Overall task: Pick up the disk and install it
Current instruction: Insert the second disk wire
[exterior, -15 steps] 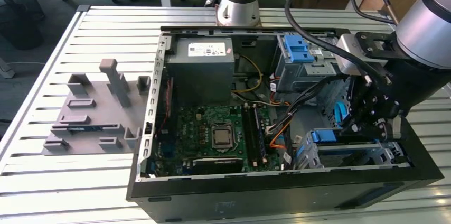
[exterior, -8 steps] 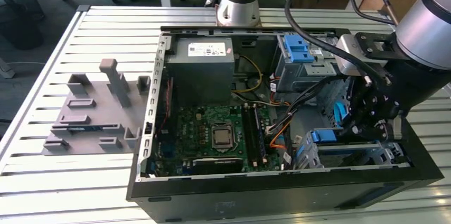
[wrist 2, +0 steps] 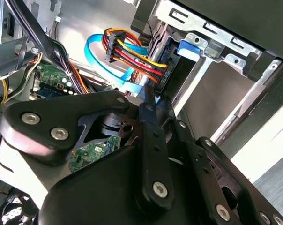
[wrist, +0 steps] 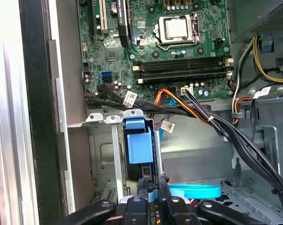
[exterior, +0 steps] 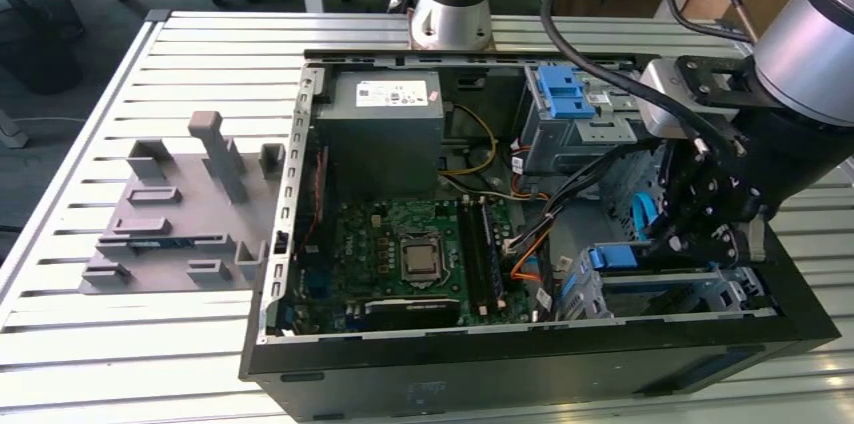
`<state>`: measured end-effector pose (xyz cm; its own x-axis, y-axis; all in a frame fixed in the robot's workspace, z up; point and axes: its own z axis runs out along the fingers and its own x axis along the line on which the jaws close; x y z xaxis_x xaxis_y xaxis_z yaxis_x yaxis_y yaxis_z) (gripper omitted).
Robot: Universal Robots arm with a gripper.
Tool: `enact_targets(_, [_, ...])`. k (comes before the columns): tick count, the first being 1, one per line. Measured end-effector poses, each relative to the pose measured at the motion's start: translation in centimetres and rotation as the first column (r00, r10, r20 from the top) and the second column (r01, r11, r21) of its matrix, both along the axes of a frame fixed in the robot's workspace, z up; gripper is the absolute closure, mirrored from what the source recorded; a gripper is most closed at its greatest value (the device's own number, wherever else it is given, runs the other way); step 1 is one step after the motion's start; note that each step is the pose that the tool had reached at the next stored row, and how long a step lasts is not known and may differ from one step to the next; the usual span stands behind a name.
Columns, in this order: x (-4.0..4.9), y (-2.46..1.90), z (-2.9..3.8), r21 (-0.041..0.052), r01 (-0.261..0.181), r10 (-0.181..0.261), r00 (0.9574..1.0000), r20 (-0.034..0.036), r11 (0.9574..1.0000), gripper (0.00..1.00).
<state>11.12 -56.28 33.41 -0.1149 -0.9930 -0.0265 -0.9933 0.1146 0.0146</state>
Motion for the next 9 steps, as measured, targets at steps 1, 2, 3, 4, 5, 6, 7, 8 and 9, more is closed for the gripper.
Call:
enact_targets(1, [0.0,0.0,0.07,0.0001,0.0,0.0,1.0,0.0,1.0,0.77])
enact_targets(2, [0.0,0.0,0.15,0.0001,0.0,0.0,1.0,-0.0001,1.0,0.77])
enact_targets(3, [0.0,0.0,0.24,0.0,0.0,0.0,1.0,-0.0001,1.0,0.77])
enact_targets(4, [0.0,0.0,0.31,0.0002,0.0,0.0,1.0,-0.0001,1.0,0.77])
enact_targets(5, [0.0,0.0,0.39,0.0002,0.0,0.0,1.0,-0.0001,1.0,0.77])
enact_targets(6, [0.0,0.0,0.49,0.0,0.0,0.0,1.0,-0.0002,1.0,0.77])
enact_targets(7, [0.0,0.0,0.59,0.0002,0.0,0.0,1.0,-0.0003,1.0,0.77])
enact_targets(8, [0.0,0.0,0.68,0.0002,0.0,0.0,1.0,-0.0004,1.0,0.77])
enact_targets(9, [0.0,0.0,0.75,0.0002,0.0,0.0,1.0,-0.0005,1.0,0.77])
